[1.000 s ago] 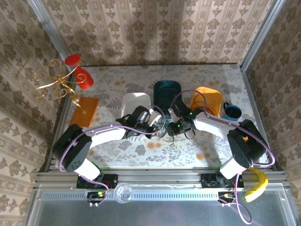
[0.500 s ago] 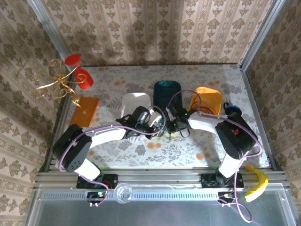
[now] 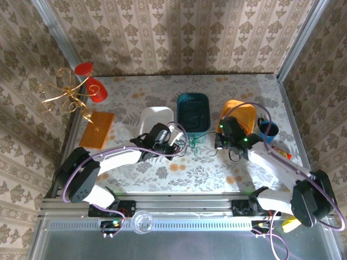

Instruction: Untangle the cables

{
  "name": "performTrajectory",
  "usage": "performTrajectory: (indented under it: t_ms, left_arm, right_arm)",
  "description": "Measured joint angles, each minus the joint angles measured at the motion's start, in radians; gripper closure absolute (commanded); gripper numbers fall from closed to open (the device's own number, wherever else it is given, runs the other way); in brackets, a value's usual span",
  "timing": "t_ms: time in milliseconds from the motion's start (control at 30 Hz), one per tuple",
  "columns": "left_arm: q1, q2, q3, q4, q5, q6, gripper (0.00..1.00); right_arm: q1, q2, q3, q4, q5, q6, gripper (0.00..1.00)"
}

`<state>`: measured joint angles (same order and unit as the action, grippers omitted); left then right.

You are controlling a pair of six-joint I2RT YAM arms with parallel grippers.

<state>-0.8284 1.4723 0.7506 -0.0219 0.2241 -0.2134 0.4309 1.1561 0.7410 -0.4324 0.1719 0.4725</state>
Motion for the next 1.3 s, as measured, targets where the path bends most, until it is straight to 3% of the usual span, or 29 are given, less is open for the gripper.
performTrajectory:
  t_ms: [300, 633, 700, 767, 867, 1000, 1300]
  left_arm:
    - [0.004, -0.006, -0.013, 0.015, -0.002, -0.005, 1.0]
    - [-0.012, -0.015, -0.012, 0.108, 0.032, -0.005, 1.0]
    - [-0.016, -0.015, -0.011, 0.122, 0.043, -0.004, 0.92]
    - [-0.016, -0.015, -0.011, 0.115, 0.05, -0.002, 0.66]
    - [0.0, -0.012, -0.011, 0.046, 0.052, 0.0, 0.48]
    - [0.004, -0.012, -0.011, 0.001, 0.065, 0.006, 0.38]
    - [0.005, 0.054, 0.126, -0.054, 0.132, 0.03, 0.4]
  right_arm:
    - [-0.152, -0.259, -0.005, -0.105, 0.122, 0.085, 0.99]
    - [-0.241, -0.333, 0.023, -0.182, 0.127, 0.108, 0.99]
    - [-0.262, -0.346, 0.023, -0.18, 0.108, 0.101, 0.98]
    - [-0.276, -0.352, 0.023, -0.17, 0.088, 0.078, 0.98]
    - [-0.307, -0.347, 0.023, -0.132, 0.072, 0.045, 0.98]
    - [-0.306, -0.337, 0.023, -0.098, 0.023, 0.011, 0.98]
    - [-0.306, -0.336, 0.023, -0.09, -0.011, -0.026, 0.98]
